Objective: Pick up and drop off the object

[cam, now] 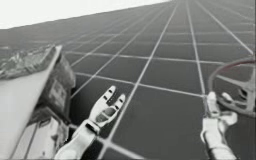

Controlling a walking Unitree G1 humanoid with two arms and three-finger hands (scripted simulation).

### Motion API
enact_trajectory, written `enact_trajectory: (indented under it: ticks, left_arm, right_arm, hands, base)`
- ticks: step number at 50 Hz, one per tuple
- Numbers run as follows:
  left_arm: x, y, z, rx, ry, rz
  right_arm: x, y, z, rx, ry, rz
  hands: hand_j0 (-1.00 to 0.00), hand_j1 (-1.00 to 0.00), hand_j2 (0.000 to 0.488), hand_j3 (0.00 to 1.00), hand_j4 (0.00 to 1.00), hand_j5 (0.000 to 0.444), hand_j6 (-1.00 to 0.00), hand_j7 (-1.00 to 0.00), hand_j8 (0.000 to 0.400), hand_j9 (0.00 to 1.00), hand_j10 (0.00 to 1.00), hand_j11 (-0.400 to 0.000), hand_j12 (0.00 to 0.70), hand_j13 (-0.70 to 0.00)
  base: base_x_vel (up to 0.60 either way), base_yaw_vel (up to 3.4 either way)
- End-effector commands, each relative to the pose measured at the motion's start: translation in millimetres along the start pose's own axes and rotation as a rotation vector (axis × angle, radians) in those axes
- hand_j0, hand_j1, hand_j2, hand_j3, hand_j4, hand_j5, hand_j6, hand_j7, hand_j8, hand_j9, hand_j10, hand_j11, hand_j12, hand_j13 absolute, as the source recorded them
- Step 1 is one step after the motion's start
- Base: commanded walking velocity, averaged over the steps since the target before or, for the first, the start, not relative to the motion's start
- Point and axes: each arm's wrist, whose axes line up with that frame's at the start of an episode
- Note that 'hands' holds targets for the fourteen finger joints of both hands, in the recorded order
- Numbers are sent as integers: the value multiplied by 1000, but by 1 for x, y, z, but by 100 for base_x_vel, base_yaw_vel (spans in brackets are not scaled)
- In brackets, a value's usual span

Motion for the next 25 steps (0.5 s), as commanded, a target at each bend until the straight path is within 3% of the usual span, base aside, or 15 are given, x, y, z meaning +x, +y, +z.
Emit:
enact_trajectory:
  ticks: [1,25]
  left_arm:
    - [-1,5,0,-21,-2,-5]
    - [-1,5,0,-21,-2,-5]
  right_arm:
    - [-2,6,6,-12,-30,22]
    - [-2,6,6,-12,-30,22]
  hands:
    - [0,0,0,1000,1000,0,0,0,0,1000,1000,-400,0,-700]
    - [0,0,0,1000,1000,0,0,0,0,1000,1000,-400,0,-700]
  base:
    - [38,39]
    - [40,33]
